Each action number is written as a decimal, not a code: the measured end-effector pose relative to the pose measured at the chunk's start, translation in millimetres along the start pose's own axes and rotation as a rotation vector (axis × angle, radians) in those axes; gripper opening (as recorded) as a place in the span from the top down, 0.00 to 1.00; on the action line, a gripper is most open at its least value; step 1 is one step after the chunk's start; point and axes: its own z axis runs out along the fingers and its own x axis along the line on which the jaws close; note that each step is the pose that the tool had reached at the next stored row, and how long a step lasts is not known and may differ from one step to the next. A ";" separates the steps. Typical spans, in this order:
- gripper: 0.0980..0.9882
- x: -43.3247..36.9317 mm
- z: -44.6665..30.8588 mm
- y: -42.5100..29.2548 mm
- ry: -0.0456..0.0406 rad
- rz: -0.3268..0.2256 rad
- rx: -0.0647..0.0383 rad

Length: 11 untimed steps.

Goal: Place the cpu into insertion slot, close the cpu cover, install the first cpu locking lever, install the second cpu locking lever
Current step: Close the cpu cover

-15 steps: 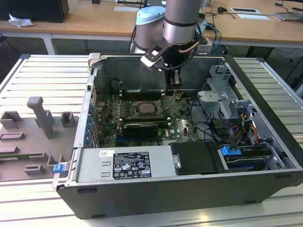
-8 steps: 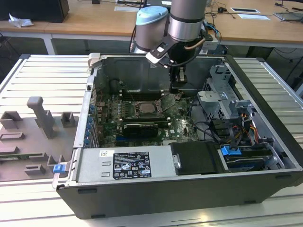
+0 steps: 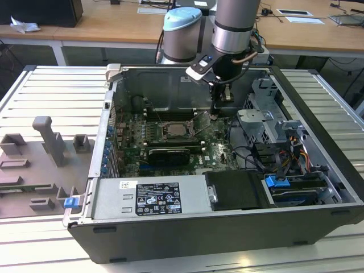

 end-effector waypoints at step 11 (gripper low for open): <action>0.99 0.0 14.5 0.2 0.0001 -0.001 0.002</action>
